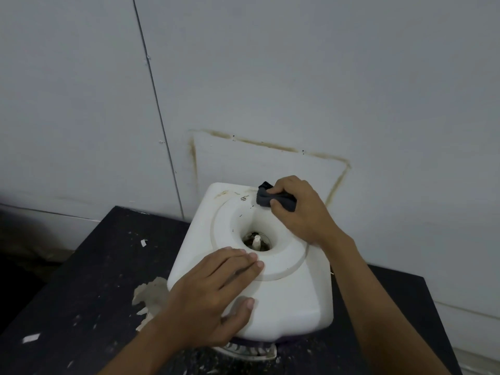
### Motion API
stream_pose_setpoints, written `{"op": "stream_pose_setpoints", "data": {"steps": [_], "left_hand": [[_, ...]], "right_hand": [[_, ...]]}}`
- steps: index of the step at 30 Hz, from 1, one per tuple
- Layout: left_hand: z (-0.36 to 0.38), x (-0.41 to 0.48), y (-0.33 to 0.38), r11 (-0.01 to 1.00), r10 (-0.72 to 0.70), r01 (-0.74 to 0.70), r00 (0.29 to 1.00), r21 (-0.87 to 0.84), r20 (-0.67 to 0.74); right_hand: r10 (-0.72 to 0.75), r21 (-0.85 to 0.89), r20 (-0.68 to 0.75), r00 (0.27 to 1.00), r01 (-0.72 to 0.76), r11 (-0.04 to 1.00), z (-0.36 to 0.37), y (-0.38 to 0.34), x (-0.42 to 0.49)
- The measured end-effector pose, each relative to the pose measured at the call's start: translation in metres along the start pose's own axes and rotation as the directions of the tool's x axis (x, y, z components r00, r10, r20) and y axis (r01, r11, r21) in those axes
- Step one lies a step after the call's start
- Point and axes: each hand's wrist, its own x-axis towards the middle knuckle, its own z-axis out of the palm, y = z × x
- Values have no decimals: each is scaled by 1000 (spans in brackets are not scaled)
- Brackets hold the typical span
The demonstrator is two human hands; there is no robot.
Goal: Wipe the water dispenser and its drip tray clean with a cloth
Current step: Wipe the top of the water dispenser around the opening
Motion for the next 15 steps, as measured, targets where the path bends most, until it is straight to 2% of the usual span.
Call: {"op": "stream_pose_setpoints", "data": {"steps": [2,4,7,10,12,13,15], "left_hand": [[1,1,0,1000,-9,10,1000,8,-8],[1,0,0,1000,-15,15,1000,9,-13],[2,-1,0,1000,-7,7,1000,8,-17],[3,-2,0,1000,-5,5,1000,9,-27],[4,-1,0,1000,-6,6,1000,5,-30],[4,-1,0,1000,-6,6,999,3,-35],[4,-1,0,1000,-4,5,999,5,-45]], "right_hand": [[87,71,10,996,-88,994,-5,2,5],[143,13,1,990,-143,990,-2,2,16],[50,-167,28,998,-45,985,11,-7,23],[-32,-48,86,996,36,998,10,-14,19],[55,43,106,993,-60,997,3,-11,24],[105,25,107,989,-108,994,2,-8,29],[151,-127,98,984,-139,982,7,-3,43]]}}
